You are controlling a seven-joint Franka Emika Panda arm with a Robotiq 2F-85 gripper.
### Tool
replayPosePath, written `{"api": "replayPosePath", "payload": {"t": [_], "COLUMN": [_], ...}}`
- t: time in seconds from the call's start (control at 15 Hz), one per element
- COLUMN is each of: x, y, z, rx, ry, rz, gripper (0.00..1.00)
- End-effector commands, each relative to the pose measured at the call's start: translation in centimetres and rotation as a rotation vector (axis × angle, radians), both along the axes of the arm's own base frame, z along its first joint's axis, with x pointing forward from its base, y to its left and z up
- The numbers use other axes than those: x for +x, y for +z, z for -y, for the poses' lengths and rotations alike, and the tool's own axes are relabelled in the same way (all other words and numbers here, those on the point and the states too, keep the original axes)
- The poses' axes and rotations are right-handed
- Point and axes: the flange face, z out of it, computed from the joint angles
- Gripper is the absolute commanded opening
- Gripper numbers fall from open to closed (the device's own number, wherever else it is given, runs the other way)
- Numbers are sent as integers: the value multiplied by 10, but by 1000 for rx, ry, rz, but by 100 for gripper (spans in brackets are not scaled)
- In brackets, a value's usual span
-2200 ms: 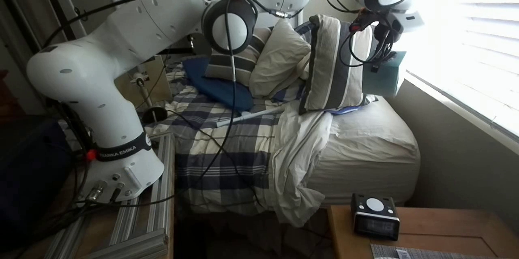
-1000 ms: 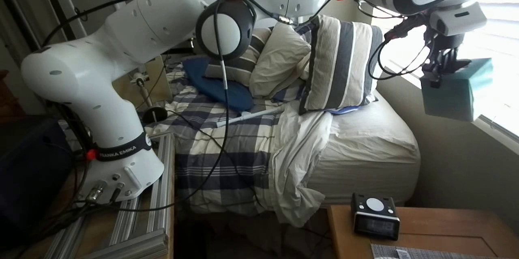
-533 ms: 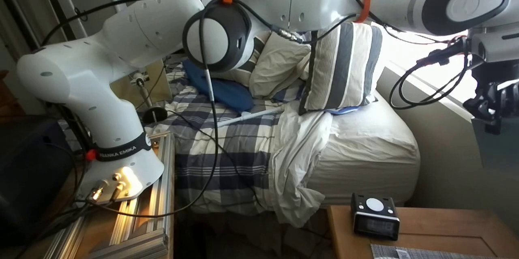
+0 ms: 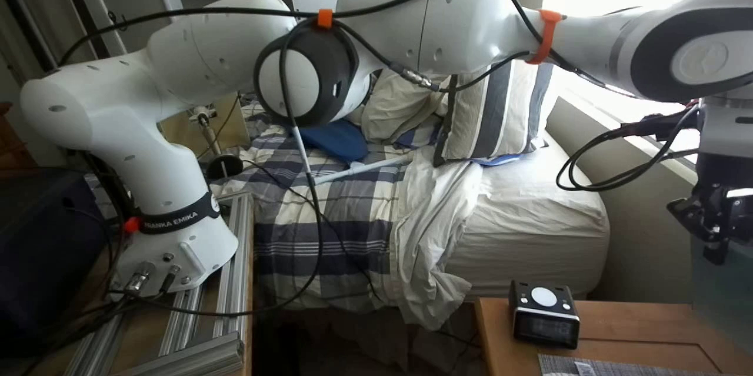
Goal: Pick up the blue tissue box and place it right side up on the bedside table
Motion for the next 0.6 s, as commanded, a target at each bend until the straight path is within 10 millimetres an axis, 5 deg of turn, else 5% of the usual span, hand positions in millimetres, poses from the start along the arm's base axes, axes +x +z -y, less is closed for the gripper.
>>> {"api": "replayPosePath", "payload": {"t": [0.0,0.53], "x": [-11,-16], "y": [-8,-49], "z": [11,11], "rx": [142,261], "ry": [-80,-79], "rz": [45,68], "gripper": [1,1]}}
